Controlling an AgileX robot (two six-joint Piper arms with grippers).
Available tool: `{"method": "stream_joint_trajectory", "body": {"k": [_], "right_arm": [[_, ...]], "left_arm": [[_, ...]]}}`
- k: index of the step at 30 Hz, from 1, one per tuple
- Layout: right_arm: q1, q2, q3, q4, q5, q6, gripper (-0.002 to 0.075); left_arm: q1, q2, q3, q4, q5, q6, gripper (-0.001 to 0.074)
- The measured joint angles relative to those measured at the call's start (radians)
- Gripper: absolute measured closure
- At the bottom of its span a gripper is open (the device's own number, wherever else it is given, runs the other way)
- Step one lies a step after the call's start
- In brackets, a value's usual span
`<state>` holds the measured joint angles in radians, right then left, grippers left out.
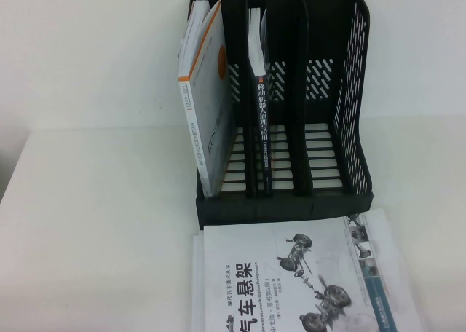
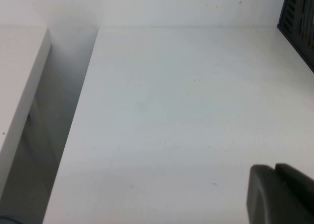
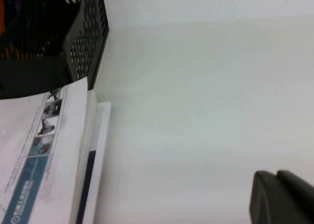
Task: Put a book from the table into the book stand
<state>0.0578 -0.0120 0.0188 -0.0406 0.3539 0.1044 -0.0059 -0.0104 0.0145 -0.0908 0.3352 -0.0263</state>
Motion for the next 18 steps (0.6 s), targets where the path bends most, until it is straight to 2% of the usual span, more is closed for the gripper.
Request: {"method": "stream_joint_trajectory", "body": {"k": [11,18], "right_arm": [[0.000,0.000,0.000,-0.025,0.000,0.000,0.0729],[0.000,0.000,0.007,-0.067,-0.055,0.000,0.0729]], "left_arm": [[0.000,0.000,0.000,0.045,-0.002,0.000,0.0738],[0.000,0.000,0.006,0.063,-0.120,0.000,0.0738]]}}
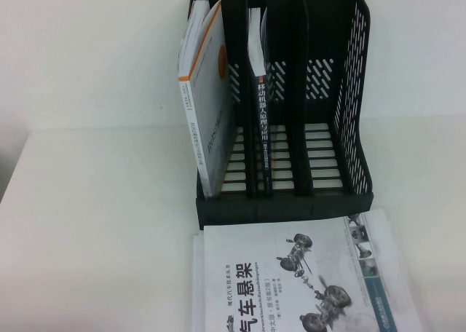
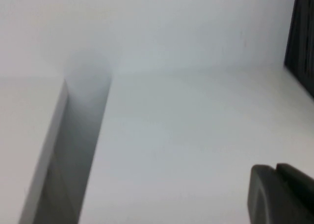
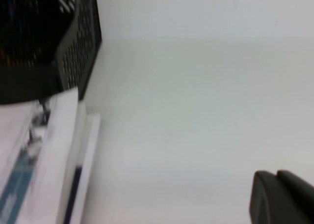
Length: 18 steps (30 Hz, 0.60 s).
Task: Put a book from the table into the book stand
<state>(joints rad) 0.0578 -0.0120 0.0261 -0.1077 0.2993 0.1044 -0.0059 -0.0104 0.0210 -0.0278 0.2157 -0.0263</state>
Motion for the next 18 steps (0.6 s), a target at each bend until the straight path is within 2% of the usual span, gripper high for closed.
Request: {"method": "stream_joint_trajectory", "body": {"k": [6,10,18], "right_arm": [[0.000,0.000,0.002,-0.004,-0.305,0.000,0.0729],[0.000,0.000,0.002,-0.004,-0.507,0.000,0.0729],[0.000,0.000,0.002,0.000,-0.654,0.000,0.0729]], "left_arm": [[0.000,0.000,0.000,-0.009,-0.199,-0.006,0.0738],[0.000,0.000,0.000,-0.011,-0.221,-0.006,0.0738],[0.000,0.000,0.000,0.001,-0.234,0.000,0.0738]]}}
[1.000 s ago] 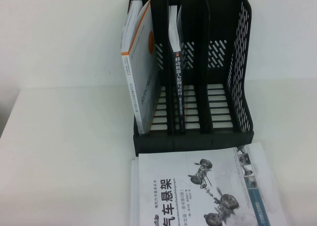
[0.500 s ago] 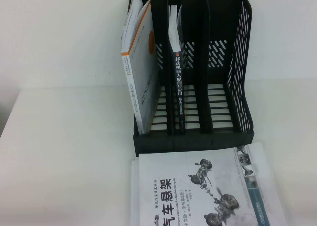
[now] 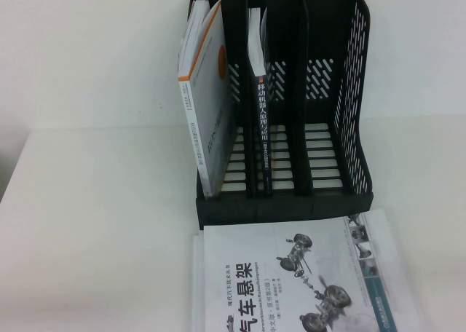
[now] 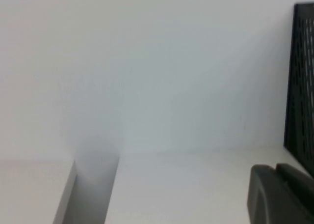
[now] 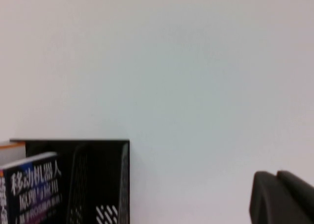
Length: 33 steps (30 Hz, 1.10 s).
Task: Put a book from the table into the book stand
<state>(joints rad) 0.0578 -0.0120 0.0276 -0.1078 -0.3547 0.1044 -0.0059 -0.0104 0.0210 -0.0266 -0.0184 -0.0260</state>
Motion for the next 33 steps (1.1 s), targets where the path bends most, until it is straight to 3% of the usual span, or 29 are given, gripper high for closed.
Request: {"method": "stream_joint_trajectory", "body": {"k": [10,16,27,33], "right_arm": [[0.000,0.000,0.000,0.042,-0.023,0.000,0.0729],[0.000,0.000,-0.087,0.044,0.242,0.000,0.0727],[0.000,0.026,-0.369,0.041,0.829,0.014,0.0727],[0.000,0.196,-0.494,0.087,0.919,0.054,0.0727]], "left_arm": [[0.000,0.000,0.000,-0.005,-0.114,-0.267,0.0738],[0.000,0.000,0.000,-0.008,-0.126,-0.347,0.0738],[0.000,0.045,-0.317,0.108,0.295,-0.342,0.0738],[0.000,0.225,-0.484,0.128,0.469,-0.340,0.0738]]}}
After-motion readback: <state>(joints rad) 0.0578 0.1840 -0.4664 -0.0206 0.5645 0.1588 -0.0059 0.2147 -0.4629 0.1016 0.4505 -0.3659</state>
